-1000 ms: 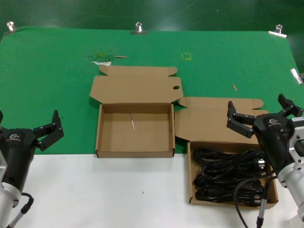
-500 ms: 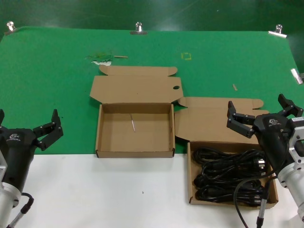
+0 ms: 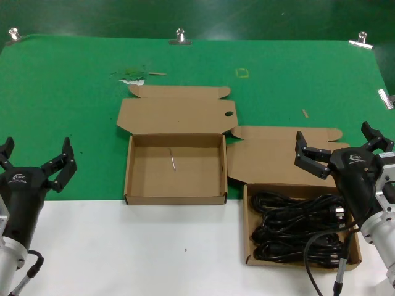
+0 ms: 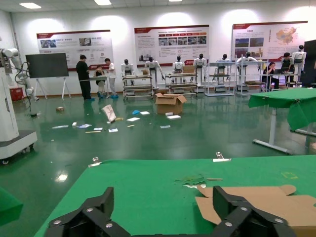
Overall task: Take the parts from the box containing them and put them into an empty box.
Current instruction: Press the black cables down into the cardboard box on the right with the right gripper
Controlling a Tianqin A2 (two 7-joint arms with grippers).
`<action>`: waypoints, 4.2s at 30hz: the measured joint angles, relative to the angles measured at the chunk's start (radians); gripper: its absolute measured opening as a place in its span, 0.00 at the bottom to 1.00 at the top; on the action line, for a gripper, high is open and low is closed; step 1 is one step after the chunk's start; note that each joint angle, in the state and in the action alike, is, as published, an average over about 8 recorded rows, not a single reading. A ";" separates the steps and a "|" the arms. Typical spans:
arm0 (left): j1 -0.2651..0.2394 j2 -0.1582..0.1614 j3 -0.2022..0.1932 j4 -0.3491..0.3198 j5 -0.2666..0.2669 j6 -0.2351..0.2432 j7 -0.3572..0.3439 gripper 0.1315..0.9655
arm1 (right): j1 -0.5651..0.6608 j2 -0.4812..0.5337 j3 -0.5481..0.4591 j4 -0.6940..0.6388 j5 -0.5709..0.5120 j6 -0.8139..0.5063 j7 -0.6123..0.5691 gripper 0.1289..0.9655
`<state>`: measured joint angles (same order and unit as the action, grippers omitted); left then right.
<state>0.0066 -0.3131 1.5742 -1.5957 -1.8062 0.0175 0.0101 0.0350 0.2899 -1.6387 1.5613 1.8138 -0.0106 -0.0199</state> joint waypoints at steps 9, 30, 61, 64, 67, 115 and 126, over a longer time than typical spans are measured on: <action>0.000 0.000 0.000 0.000 0.000 0.000 0.000 0.51 | 0.013 0.126 -0.094 -0.005 -0.006 -0.068 0.029 1.00; 0.000 0.000 0.000 0.000 0.000 0.000 0.000 0.11 | 0.291 0.426 -0.156 -0.077 0.013 -0.578 0.002 1.00; 0.000 0.000 0.000 0.000 0.000 0.000 0.000 0.02 | 0.855 0.495 -0.530 -0.545 -0.279 -1.426 -0.416 1.00; 0.000 0.000 0.000 0.000 0.000 0.000 0.000 0.02 | 0.891 0.460 -0.556 -0.612 -0.326 -1.422 -0.436 1.00; 0.000 0.000 0.000 0.000 0.000 0.000 0.000 0.02 | 0.918 0.428 -0.574 -0.670 -0.361 -1.414 -0.449 1.00; 0.000 0.000 0.000 0.000 0.000 0.000 0.000 0.02 | 1.230 0.023 -0.605 -1.536 -0.530 -1.238 -0.789 1.00; 0.000 0.000 0.000 0.000 0.000 0.000 0.000 0.02 | 1.208 0.039 -0.589 -1.540 -0.533 -1.223 -0.787 0.91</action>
<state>0.0066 -0.3131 1.5742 -1.5957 -1.8059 0.0175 0.0098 1.2428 0.3287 -2.2274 0.0213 1.2805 -1.2335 -0.8072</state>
